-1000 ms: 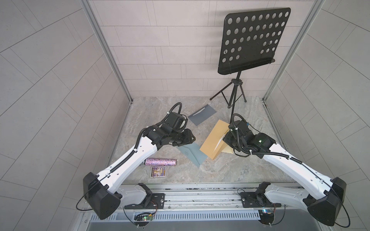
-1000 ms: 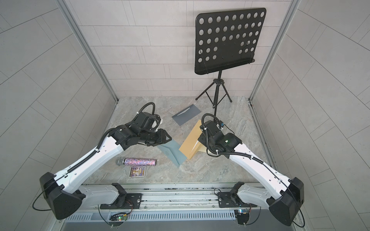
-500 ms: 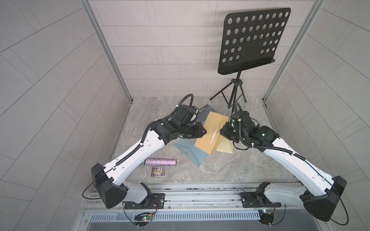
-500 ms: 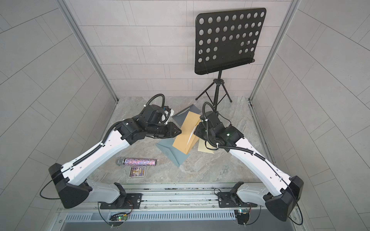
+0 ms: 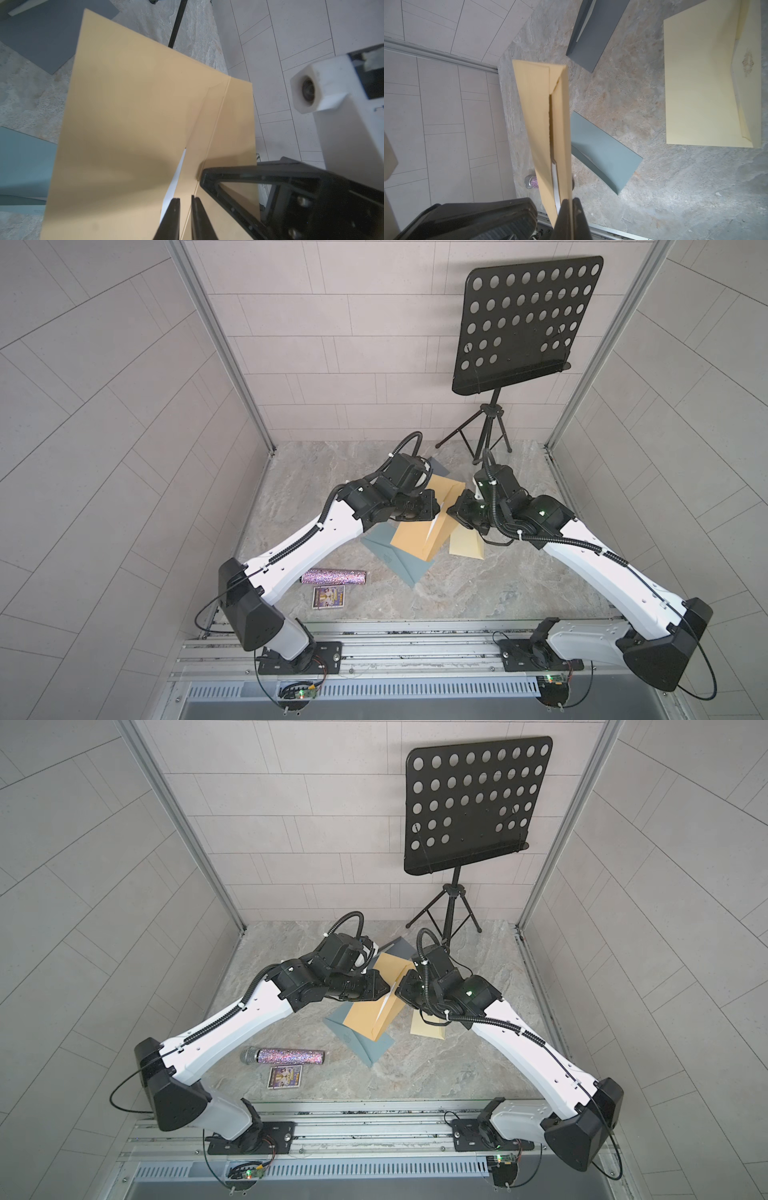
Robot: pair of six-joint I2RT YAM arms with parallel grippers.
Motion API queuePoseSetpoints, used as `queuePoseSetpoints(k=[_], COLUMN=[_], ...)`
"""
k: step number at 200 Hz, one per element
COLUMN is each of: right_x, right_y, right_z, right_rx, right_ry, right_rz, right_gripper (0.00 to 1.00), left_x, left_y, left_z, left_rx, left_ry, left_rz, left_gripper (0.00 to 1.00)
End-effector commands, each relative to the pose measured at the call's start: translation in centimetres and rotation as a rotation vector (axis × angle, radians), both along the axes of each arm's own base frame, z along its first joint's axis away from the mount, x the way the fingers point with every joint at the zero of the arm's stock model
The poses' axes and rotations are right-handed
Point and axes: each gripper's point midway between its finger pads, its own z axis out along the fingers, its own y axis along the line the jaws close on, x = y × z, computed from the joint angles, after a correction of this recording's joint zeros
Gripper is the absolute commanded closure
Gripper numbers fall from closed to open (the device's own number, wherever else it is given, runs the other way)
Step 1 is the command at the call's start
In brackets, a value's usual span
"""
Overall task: Take the letter paper out of the envelope
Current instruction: Take out the letter paper from the envelope.
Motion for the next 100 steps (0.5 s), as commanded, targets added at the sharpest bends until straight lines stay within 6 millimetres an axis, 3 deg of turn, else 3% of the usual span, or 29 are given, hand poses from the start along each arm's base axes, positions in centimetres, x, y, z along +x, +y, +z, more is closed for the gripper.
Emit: queuePoseSetpoints(k=[1,100], right_x=[-0.1,0.1], right_y=[0.4,0.4], right_z=[1.0,1.7], right_rx=[0.073,0.146], right_ry=[0.026,0.057], right_rz=[-0.023,-0.025], right_gripper=[1.00,1.00], left_x=[0.8,1.9], left_y=[-0.8,-1.6], left_z=[1.5,0.5], left_rx=[-0.027,0.008], left_ry=[-0.057,-0.062], left_rz=[-0.011,-0.017], left_gripper=[0.82,0.83])
